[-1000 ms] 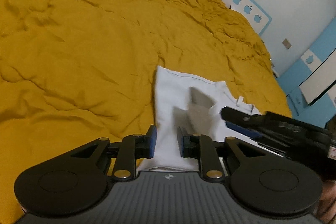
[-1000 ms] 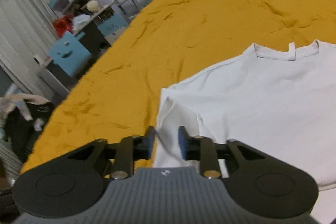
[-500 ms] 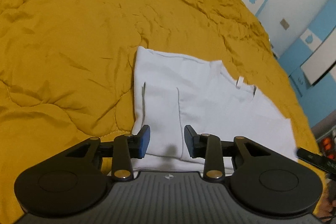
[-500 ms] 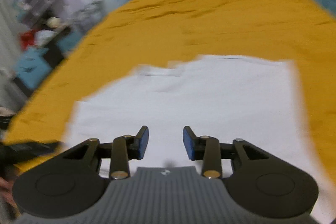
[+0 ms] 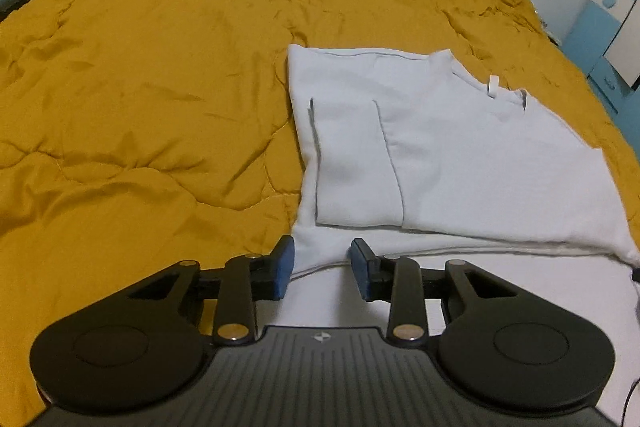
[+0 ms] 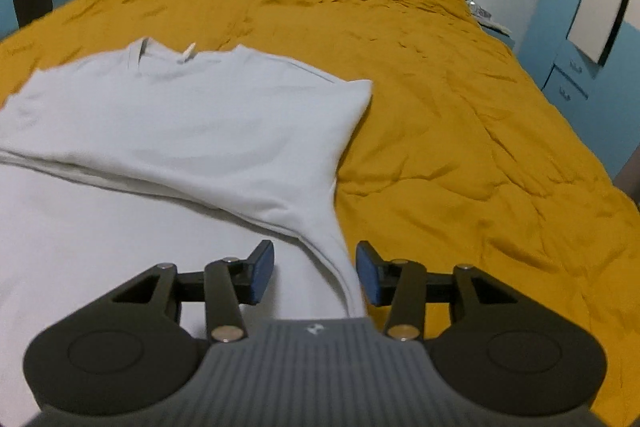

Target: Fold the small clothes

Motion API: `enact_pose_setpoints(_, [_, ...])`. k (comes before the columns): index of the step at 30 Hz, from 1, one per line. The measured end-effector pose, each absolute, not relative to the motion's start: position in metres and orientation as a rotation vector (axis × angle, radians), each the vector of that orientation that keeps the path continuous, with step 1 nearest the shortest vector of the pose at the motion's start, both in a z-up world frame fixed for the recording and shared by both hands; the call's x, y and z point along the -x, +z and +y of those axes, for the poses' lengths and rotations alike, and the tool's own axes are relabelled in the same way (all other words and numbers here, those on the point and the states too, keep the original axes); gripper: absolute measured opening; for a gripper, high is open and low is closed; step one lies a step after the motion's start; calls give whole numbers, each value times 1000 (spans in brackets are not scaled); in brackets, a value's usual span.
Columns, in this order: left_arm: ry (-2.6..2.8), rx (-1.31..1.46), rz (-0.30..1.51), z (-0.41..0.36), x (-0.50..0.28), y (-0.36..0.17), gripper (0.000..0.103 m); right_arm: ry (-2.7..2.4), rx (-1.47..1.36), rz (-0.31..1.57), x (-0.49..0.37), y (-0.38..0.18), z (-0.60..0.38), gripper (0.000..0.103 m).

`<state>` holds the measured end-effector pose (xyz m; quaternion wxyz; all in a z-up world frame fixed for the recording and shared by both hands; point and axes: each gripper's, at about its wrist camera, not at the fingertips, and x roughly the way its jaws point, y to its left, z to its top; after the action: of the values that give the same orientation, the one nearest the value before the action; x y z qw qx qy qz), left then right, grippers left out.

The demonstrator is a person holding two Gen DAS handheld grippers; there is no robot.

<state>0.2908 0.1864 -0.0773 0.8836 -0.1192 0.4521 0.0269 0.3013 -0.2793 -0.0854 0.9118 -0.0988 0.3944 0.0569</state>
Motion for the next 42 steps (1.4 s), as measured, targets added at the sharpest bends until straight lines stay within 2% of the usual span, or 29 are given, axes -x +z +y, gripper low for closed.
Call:
enact_pose_setpoints(2, [69, 233, 949, 184, -292, -78, 36, 81, 248, 803, -303, -93, -274, 37])
enact_pose_setpoints(4, [88, 225, 958, 183, -294, -79, 26, 54, 265, 791, -309, -96, -272, 6])
enact_pose_setpoints(7, [100, 220, 969, 185, -296, -80, 15, 46, 218, 741, -313, -84, -277, 0])
enact_pose_setpoints(10, [113, 222, 976, 189, -296, -84, 11, 44, 123, 703, -310, -68, -297, 0])
enact_pose_setpoints(15, [125, 215, 977, 188, -297, -87, 10, 35, 31, 838, -323, -104, -318, 0])
enact_pose_setpoints(18, [121, 213, 978, 188, -297, -84, 11, 40, -24, 853, -325, -103, -324, 1])
enact_pose_setpoints(20, [105, 225, 965, 189, -297, -78, 11, 51, -28, 857, -325, -96, -325, 4])
enact_pose_setpoints(25, [50, 269, 897, 188, -302, -59, 12, 102, -29, 814, -313, -66, -323, 24])
enact_pose_setpoints(26, [52, 269, 890, 187, -307, -57, 12, 124, -49, 799, -314, -58, -324, 25])
enact_pose_setpoints(31, [58, 320, 864, 184, -335, -59, 12, 156, -114, 776, -348, -45, -323, 25])
enact_pose_setpoints(42, [61, 328, 856, 176, -376, -84, 12, 99, -359, 832, -471, -85, -348, 25])
